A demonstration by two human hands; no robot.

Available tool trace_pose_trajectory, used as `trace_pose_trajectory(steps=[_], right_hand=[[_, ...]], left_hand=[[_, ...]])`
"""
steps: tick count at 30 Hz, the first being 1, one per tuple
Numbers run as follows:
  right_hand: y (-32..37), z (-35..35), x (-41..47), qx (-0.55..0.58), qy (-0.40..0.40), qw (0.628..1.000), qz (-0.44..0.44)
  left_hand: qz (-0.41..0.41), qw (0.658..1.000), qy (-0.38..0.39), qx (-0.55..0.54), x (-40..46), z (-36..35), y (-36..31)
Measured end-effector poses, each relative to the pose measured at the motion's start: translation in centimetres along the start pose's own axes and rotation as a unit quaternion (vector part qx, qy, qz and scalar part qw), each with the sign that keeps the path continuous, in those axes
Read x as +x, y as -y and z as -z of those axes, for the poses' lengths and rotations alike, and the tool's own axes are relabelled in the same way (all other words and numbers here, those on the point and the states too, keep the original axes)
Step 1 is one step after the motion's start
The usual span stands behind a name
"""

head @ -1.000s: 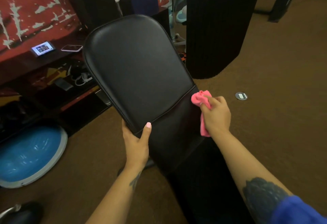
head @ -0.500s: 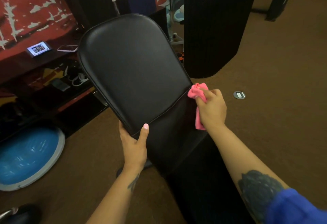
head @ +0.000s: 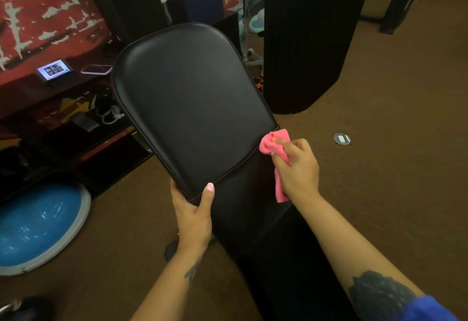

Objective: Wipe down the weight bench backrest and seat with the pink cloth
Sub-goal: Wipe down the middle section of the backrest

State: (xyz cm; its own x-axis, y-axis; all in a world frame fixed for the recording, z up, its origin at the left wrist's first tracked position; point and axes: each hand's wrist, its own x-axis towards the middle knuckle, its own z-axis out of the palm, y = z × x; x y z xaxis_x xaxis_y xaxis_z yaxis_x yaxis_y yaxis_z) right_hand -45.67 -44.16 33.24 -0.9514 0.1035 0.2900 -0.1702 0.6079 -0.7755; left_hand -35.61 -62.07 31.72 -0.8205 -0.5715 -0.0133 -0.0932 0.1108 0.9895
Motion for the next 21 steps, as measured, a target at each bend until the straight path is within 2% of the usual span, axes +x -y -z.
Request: trace_pose_trajectory(steps=[3, 9, 13, 15, 21], right_hand=[[-1.4, 0.9, -0.8, -0.021, 0.019, 1.0, 0.008], [0.0, 0.1, 1.9, -0.009, -0.045, 0.996, -0.072], [1.3, -0.5, 0.4, 0.023, -0.005, 1.0, 0.004], [0.2, -0.2, -0.5, 0.018, 0.006, 1.0, 0.013], [-0.9, 0.2, 0.9, -0.004, -0.04, 0.996, -0.073]], left_hand=[[-0.006, 1.0, -0.003, 0.006, -0.1, 0.0, -0.1], [-0.001, 1.0, -0.002, 0.008, -0.1, 0.0, -0.3], [0.009, 1.0, 0.0, 0.005, 0.0, 0.0, -0.1], [0.014, 1.0, 0.004, 0.006, 0.1, 0.1, 0.0], [0.019, 0.999, 0.029, 0.008, 0.0, 0.4, -0.3]])
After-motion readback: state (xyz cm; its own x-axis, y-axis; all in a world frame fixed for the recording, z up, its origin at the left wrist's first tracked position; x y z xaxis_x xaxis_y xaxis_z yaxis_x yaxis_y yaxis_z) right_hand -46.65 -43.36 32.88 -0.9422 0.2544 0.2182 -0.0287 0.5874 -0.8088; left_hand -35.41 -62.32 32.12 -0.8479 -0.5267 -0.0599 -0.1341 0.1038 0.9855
